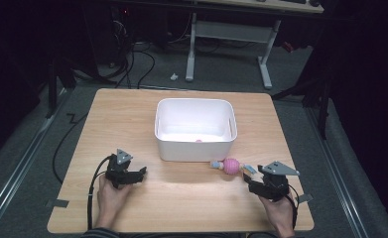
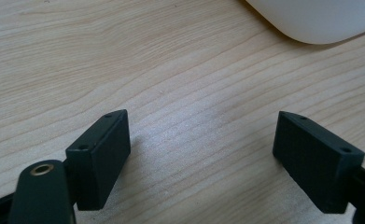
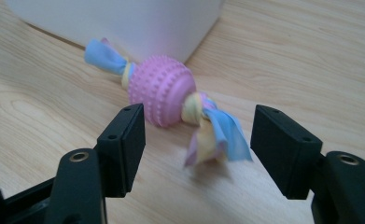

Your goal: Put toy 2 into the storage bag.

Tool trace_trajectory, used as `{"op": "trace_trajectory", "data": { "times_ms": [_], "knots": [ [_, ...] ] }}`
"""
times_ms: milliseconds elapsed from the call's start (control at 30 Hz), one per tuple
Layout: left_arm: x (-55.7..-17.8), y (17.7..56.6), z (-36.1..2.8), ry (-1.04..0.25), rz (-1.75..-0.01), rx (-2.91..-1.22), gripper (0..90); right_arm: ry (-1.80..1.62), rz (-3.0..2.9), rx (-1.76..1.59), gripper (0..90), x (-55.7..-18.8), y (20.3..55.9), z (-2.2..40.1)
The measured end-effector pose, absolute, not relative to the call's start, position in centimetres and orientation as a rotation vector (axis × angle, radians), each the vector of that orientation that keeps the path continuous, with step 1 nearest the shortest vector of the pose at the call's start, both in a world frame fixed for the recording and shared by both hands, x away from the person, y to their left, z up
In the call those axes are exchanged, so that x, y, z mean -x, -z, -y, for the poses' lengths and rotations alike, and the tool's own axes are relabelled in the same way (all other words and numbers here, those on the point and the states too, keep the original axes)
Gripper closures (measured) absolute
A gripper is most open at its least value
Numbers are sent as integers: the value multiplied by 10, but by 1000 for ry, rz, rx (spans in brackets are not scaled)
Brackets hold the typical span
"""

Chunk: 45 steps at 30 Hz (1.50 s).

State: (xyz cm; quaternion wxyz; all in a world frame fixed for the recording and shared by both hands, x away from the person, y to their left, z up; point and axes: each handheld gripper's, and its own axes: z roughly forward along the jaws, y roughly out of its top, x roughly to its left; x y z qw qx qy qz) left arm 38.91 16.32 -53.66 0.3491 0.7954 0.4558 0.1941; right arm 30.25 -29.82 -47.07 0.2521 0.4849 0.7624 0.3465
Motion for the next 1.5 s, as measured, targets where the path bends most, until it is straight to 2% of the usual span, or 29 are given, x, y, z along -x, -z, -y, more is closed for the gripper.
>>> {"op": "trace_trajectory", "data": {
  "times_ms": [800,1133,1500],
  "knots": [
    [-389,537,-164,-500,-1181,-2062,192,-893,-2216,-1253,308,-346,475,262],
    [-389,536,-164,-499,-1181,-2063,193,-847,-2268,-1244,257,-358,486,256],
    [-389,537,-164,-500,-1180,-2062,193,-801,-2290,-1247,253,-368,495,251]
  ]
}}
